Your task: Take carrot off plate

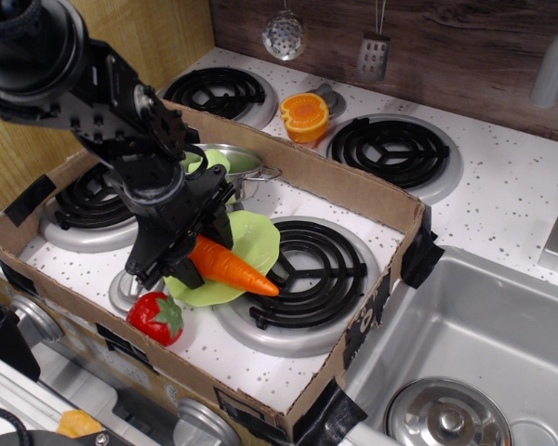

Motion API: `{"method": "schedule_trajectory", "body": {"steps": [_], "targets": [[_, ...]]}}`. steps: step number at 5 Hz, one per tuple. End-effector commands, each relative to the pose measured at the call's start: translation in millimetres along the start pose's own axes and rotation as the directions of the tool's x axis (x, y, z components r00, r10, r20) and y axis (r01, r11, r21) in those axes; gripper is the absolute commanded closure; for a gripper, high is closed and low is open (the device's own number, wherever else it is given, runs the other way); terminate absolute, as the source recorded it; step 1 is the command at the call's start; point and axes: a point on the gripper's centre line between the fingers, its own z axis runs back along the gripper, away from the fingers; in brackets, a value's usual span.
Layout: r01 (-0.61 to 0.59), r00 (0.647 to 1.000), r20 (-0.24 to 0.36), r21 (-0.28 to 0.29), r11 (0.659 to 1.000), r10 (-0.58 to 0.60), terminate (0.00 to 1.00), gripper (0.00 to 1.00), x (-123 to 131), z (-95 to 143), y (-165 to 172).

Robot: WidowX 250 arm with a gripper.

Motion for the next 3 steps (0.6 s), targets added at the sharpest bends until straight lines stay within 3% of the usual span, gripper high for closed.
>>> {"method": "schedule_trajectory", "body": {"steps": [1, 2, 3], "targets": [[0.047, 0.995, 0.088, -0.029, 0.999, -0.044, 0.00, 1.00, 11.0, 34.7, -40.1], [0.019, 0.992, 0.122, -0.025, 1.000, -0.016, 0.00, 1.00, 18.7, 49.3, -48.5], [0.128, 0.984, 0.127, 0.004, 0.992, -0.127, 0.00, 1.00, 44.7, 53.2, -46.4]]}}
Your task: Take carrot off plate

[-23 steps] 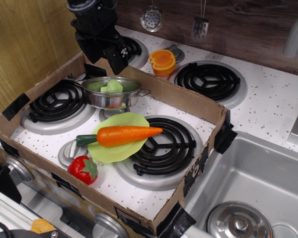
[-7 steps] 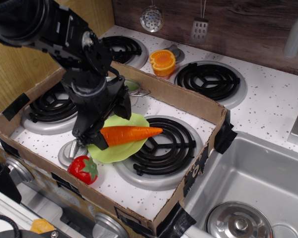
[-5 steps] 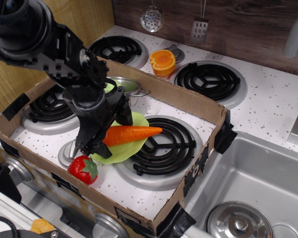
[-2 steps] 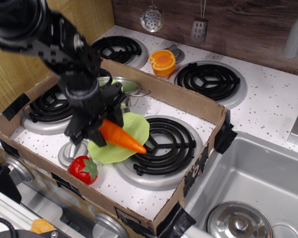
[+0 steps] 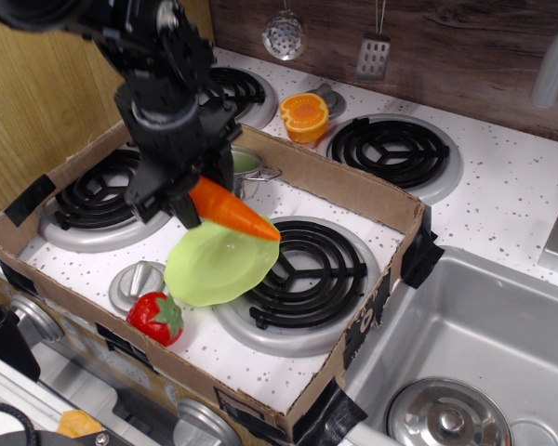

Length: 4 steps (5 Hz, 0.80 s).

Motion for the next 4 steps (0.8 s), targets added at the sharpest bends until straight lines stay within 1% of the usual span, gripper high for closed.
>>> {"method": "schedule_trajectory", "body": {"steps": [1, 2, 3, 4], "targets": [[0.144, 0.989, 0.040, 0.007, 0.990, -0.144, 0.00, 1.00, 51.6, 11.2, -10.8], [0.209, 0.977, 0.046, 0.020, 0.978, -0.210, 0.00, 1.00, 65.9, 6.7, -5.1], [0.431, 0.901, -0.033, -0.026, 0.902, -0.432, 0.00, 1.00, 85.5, -2.8, 1.0], [0.639, 0.765, -0.050, -0.063, 0.767, -0.642, 0.00, 1.00, 96.7, -12.6, 5.3]]}}
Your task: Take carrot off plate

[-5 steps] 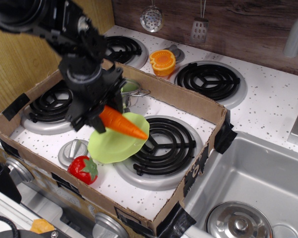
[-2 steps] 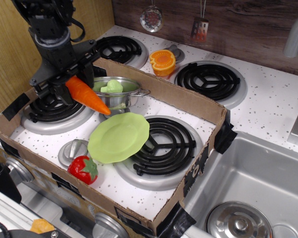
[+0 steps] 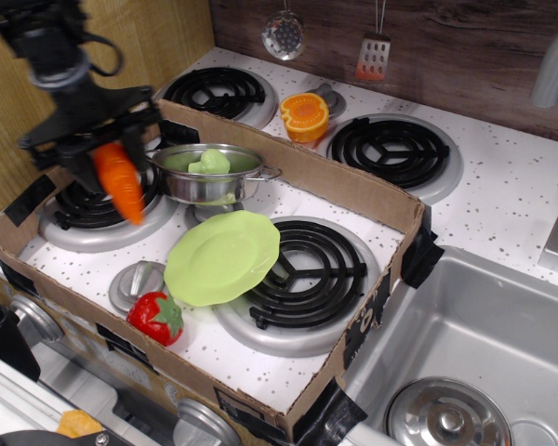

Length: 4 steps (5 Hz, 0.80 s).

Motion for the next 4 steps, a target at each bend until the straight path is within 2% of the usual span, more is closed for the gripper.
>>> {"method": "schedule_trajectory", "body": {"steps": [1, 2, 3, 4], "targets": [[0.350, 0.937, 0.019, 0.004, 0.937, -0.350, 0.00, 1.00, 28.5, -5.0, 0.5], [0.461, 0.886, 0.033, 0.061, 0.885, -0.463, 0.00, 1.00, 34.9, -12.0, -1.0], [0.505, 0.855, 0.069, 0.109, 0.856, -0.514, 0.00, 1.00, 34.5, -18.1, -1.1], [0.565, 0.817, 0.073, 0.102, 0.819, -0.572, 0.00, 1.00, 34.3, -26.8, -7.6]]}}
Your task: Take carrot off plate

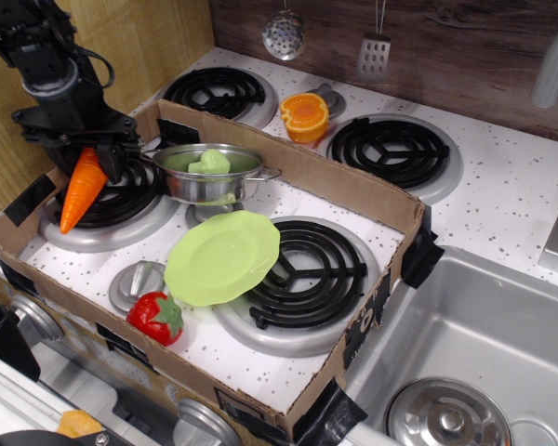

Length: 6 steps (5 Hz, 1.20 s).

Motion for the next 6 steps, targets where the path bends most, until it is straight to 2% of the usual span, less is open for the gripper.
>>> {"method": "schedule_trajectory", "body": {"steps": [1, 2, 4, 5, 6], "targets": [[0.112, 0.991, 0.069, 0.004, 0.994, -0.112, 0.00, 1.00, 16.0, -7.8, -22.5], [0.125, 0.990, 0.062, -0.011, 0.992, -0.124, 0.00, 0.00, 15.8, -11.9, -22.2], [0.144, 0.985, 0.088, 0.046, 0.989, -0.147, 0.00, 0.00, 21.9, 7.7, -24.7], [0.135, 0.984, 0.104, 0.085, 0.987, -0.144, 0.00, 0.00, 29.4, 31.9, -27.5], [0.084, 0.986, 0.128, 0.147, 0.986, -0.104, 0.00, 0.00, 39.3, 53.1, -29.4]]}}
